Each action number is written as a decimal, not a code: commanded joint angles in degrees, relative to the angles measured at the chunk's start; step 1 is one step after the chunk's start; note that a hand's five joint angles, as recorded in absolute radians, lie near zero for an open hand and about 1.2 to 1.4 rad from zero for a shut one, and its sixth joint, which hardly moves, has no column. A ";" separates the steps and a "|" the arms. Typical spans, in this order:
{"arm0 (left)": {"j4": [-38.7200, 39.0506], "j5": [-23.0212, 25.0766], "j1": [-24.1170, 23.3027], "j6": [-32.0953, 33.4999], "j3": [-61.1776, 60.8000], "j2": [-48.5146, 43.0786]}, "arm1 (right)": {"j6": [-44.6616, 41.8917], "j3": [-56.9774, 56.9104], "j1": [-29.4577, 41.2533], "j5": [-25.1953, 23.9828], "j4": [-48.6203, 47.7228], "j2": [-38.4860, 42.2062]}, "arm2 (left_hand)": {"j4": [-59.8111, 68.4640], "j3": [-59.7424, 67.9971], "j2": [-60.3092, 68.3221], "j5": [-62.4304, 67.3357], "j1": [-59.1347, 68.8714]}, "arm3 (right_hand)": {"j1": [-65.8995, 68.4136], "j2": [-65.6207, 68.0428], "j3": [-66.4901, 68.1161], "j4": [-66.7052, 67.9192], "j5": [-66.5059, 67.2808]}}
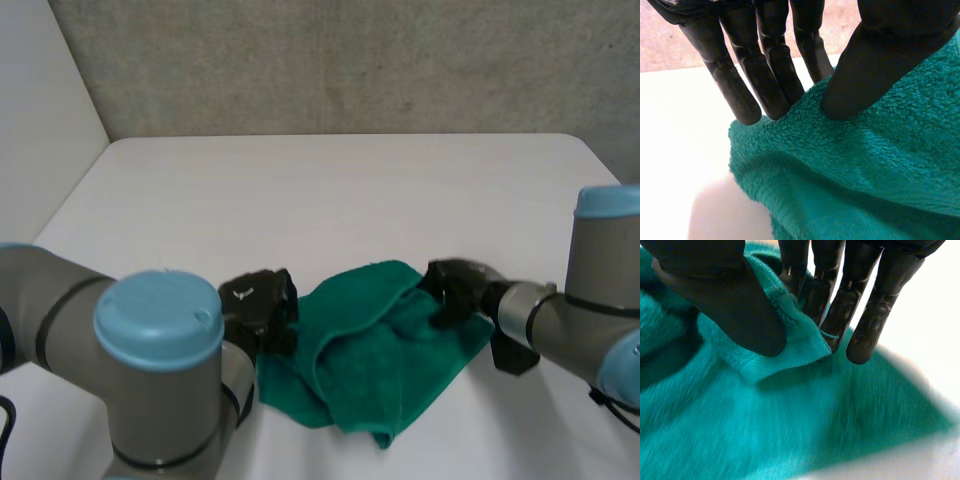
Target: Fold the towel.
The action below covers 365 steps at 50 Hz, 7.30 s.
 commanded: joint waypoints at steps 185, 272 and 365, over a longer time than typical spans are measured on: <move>22.08 21.75 31.79 51.76 -16.26 -0.79 | -43.63 8.83 -4.36 7.16 -12.03 -6.42 | -23.45 -23.02 -23.75 -20.31 -19.96 | 23.90 13.16 13.60 13.32 14.65; 23.39 16.47 28.72 59.06 29.62 11.25 | -32.73 -45.76 -2.34 17.10 -7.89 -12.48 | 11.83 12.26 11.53 14.97 15.32 | 23.90 13.16 13.60 13.32 14.65; 9.25 16.91 15.27 61.87 10.28 41.76 | 9.19 -74.40 21.32 -13.07 6.25 38.16 | 11.83 12.26 11.53 14.97 15.32 | 23.90 13.16 13.60 13.32 14.65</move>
